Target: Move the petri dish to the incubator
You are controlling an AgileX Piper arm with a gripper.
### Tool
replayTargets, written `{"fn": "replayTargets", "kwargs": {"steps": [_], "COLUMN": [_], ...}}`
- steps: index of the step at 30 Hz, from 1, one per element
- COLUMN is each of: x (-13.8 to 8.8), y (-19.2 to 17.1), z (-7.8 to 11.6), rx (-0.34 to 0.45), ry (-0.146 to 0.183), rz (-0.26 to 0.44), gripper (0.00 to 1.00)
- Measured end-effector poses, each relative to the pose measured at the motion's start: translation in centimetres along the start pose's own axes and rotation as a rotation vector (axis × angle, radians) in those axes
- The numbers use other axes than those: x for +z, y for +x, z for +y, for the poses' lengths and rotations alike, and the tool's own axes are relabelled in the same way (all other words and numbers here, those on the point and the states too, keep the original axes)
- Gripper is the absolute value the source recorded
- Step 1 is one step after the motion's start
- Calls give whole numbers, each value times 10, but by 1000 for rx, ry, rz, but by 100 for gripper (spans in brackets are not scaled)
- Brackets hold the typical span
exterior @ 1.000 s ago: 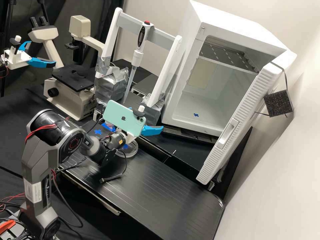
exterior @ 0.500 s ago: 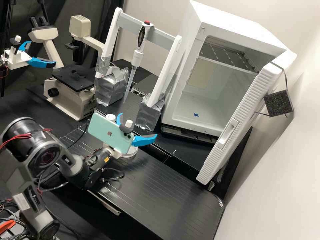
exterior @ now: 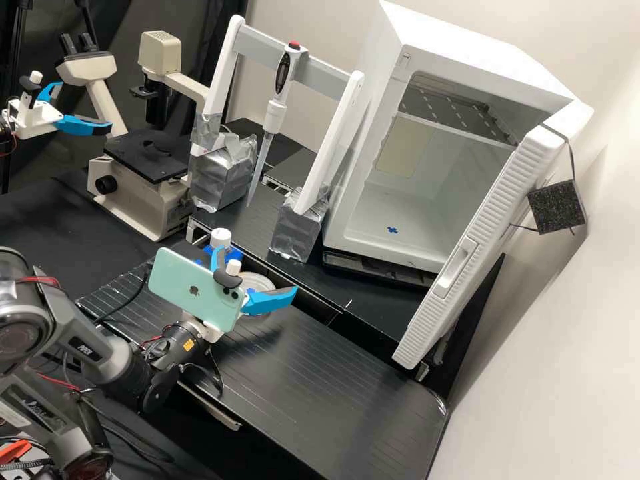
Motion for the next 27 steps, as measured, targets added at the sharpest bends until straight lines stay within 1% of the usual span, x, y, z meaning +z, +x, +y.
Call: {"fn": "replayTargets", "kwargs": {"steps": [3,7,12,19,24,27], "x": [-1,1,7,12,16,17], "y": [0,0,0,-1,-3,-6], "z": [-1,-6,-10,-9,-6,-3], "rx": [-18,-73,-112,-117,-124,-123], "ry": [-9,-26,-22,-24,-31,-17], "rz": [12,19,4,12,-6,-11], "gripper": [100,100,100,100,100,100]}}
